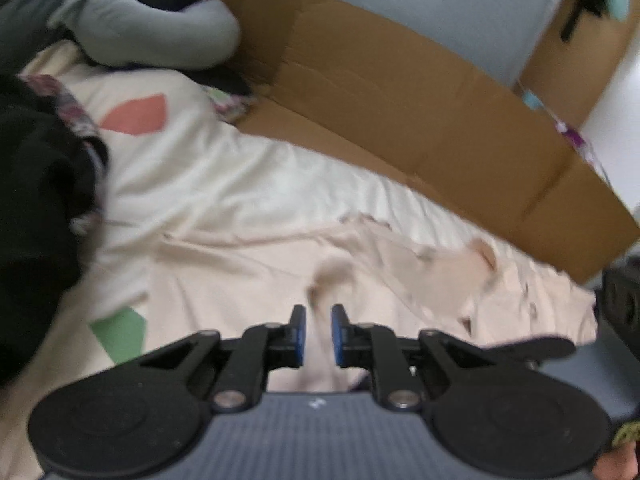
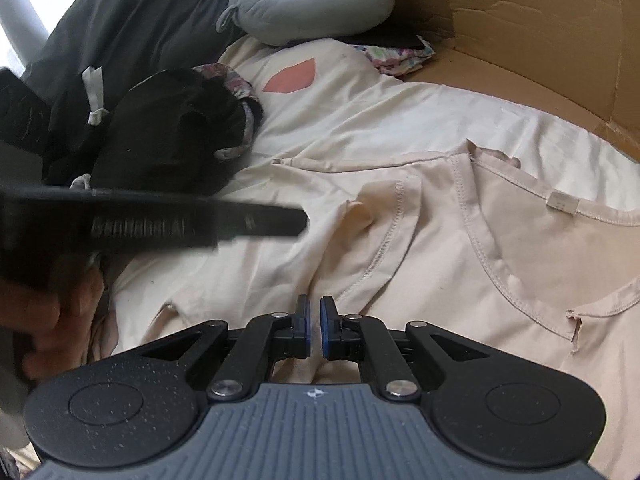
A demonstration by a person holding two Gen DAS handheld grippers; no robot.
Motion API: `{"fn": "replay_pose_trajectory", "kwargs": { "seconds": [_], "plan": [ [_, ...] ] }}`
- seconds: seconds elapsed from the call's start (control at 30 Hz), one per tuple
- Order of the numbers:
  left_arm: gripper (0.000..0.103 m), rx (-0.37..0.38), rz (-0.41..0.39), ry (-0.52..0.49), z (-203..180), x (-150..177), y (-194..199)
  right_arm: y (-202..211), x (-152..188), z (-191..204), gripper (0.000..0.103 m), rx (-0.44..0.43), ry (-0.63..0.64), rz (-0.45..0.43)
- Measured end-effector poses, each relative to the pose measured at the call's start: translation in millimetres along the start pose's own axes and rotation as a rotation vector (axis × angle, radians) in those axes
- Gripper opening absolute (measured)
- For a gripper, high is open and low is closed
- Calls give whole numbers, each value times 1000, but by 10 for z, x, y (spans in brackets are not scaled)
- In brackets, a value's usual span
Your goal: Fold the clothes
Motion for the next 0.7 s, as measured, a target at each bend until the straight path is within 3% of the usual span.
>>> {"fn": "replay_pose_trajectory", "kwargs": {
  "seconds": [0.1,0.23,0.33,0.7],
  "plan": [
    [30,-33,43,-65,-39,96,-98,-27,70,-33,4,-1,4,-1],
    [26,-82,96,-132,-36,205,-218,-59,150,-52,4,-1,20,0],
    [6,-93,105,-117,61,230,-229,-50,145,-72,4,-1,12,-12],
    [2,-68,49,-4,195,191,-16,-54,-46,-67,4,-45,-57,-57]
  ]
}}
Point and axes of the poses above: each gripper's, at about its wrist camera, not at the fingertips, and y roughly against the way its jaws point, z to its left, x to its underside, the point moved 4 cm from there along -y, roughly the way its jaws point
